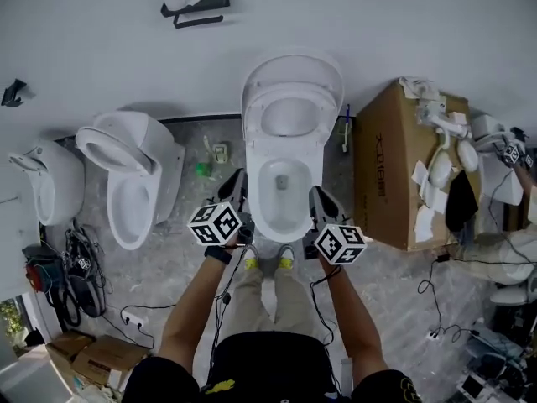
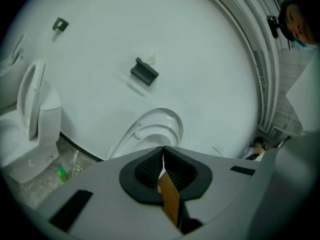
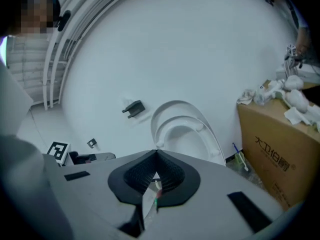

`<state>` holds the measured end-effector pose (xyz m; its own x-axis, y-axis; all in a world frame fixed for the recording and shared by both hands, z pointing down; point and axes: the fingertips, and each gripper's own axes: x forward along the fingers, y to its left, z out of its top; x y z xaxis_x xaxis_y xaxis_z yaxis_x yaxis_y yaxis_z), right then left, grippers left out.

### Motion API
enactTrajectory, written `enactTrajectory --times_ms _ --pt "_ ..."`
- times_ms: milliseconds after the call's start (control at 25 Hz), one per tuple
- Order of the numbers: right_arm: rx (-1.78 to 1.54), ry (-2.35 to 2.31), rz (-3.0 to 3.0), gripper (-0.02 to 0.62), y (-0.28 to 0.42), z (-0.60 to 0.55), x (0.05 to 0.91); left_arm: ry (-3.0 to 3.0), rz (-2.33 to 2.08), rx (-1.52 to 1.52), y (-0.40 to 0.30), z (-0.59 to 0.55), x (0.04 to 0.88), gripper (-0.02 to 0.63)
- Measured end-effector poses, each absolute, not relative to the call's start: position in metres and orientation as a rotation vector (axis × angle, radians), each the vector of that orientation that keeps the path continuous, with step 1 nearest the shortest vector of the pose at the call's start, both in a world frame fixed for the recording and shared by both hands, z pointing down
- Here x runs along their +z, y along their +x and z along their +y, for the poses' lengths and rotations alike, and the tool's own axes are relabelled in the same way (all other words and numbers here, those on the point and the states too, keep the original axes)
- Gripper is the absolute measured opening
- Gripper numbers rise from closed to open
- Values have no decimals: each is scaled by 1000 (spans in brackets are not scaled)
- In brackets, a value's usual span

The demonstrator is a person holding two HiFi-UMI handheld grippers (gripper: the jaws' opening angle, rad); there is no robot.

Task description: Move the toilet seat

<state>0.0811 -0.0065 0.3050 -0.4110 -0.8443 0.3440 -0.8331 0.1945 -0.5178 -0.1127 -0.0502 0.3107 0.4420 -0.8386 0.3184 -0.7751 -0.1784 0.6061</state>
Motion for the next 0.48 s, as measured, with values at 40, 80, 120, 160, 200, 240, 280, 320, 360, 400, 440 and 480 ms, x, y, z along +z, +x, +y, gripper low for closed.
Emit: enactTrajectory --times_ms 40,80,120,160,200,240,280,320,360,400,440,480 --pt "-1001 -1701 2436 26 76 -1 292 2001 -1361 -85 -110 -45 298 25" --pt "-980 -1704 2451 26 72 3 281 2024 -1370 -73 -108 -41 284 25" --pt "-964 -1706 2460 26 69 6 270 2040 -1377 -72 -105 -39 270 25" --pt "-952 -1705 2463 26 67 8 259 2058 -1384 -75 -103 -37 255 25" --pt "-937 -1703 2468 26 64 11 249 2080 -1393 -72 -100 -35 242 25" --pt "-913 -1703 2479 26 62 14 238 2109 -1404 -61 -98 -32 230 25" --pt "-880 -1703 2497 26 60 19 226 2140 -1413 -44 -96 -26 219 25" --pt "-840 -1702 2520 26 58 25 214 2169 -1419 -21 -94 -18 211 25" --pt "-801 -1699 2544 26 57 33 203 2196 -1423 5 -93 -8 204 25" --pt "-767 -1697 2569 26 56 40 193 2219 -1427 30 -93 2 199 25" --pt "-736 -1696 2591 26 57 46 183 2239 -1432 47 -94 10 193 26" --pt "-707 -1698 2610 27 57 48 175 2259 -1442 59 -94 15 186 26"
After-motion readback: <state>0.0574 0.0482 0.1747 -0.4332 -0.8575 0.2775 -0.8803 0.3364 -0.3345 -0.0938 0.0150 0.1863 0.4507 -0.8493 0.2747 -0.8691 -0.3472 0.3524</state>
